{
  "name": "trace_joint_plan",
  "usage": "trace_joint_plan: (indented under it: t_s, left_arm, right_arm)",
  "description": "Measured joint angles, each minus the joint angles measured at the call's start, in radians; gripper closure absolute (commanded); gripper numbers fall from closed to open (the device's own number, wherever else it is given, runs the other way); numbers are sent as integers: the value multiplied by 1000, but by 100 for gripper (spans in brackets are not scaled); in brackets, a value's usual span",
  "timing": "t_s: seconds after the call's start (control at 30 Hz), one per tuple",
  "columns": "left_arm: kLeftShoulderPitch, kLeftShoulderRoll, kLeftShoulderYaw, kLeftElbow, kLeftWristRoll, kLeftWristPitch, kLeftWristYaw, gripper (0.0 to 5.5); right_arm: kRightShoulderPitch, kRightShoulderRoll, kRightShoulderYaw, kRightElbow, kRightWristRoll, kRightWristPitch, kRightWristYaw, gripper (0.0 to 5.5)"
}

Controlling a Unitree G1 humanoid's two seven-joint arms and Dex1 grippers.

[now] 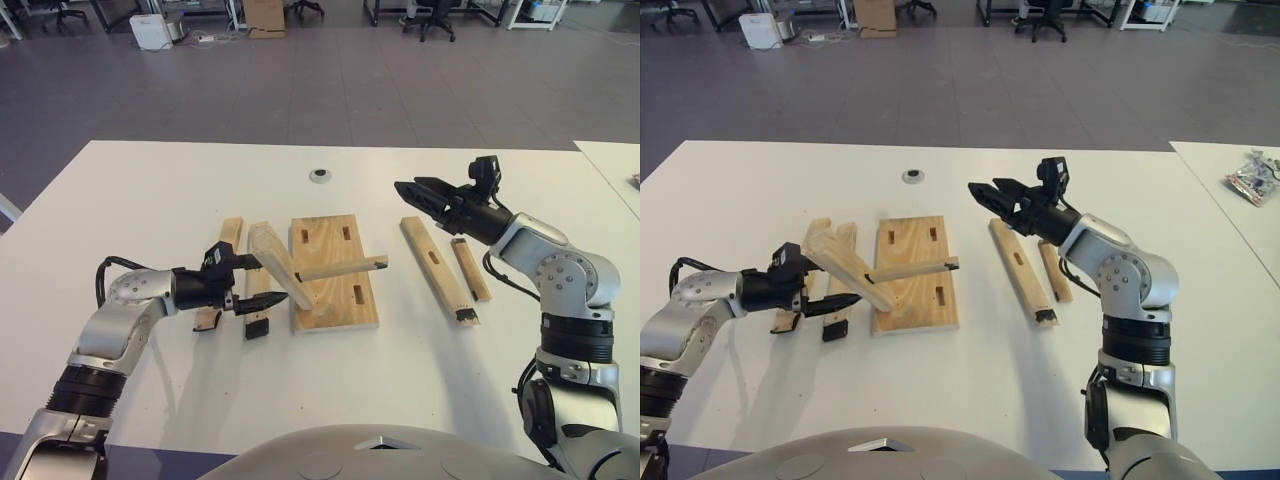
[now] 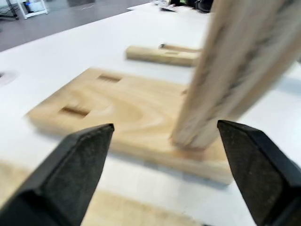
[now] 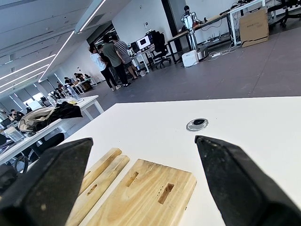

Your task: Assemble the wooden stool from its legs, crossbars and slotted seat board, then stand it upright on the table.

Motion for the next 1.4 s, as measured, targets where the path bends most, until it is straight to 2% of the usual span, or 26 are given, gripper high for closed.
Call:
trace_joint_plan:
  t_s: [0.1,0.27,0.4,0.63,0.77,0.9,1.13,1.27,1.4]
  left_arm:
    - [44,-38,-3,-61,93,102,200,88]
    - [119,-184,20,-194,147,243,487,88]
    - [179,-267,7,-299,198,306,638,88]
    - [318,-386,11,-376,305,300,839,88]
    - [366,-456,40,-405,235,348,831,153]
    - [369,-451,50,-385,213,346,787,222]
    - [351,-306,79,-306,226,275,671,319]
    - [356,-220,91,-253,228,215,612,340]
    - [334,-183,100,-205,226,184,576,342]
  right_arm:
    - [10,4,-4,-8,6,2,-13,145]
    - [35,10,-4,-31,20,6,-27,145]
    - [43,12,-5,-42,28,14,-41,145]
    - [76,24,-6,-72,58,16,-67,145]
    - [77,25,-6,-73,61,16,-84,145]
    - [81,32,-4,-74,62,16,-89,145]
    - [83,50,3,-76,61,14,-105,145]
    - [107,58,8,-80,60,12,-108,145]
    - [109,69,11,-81,60,9,-118,145]
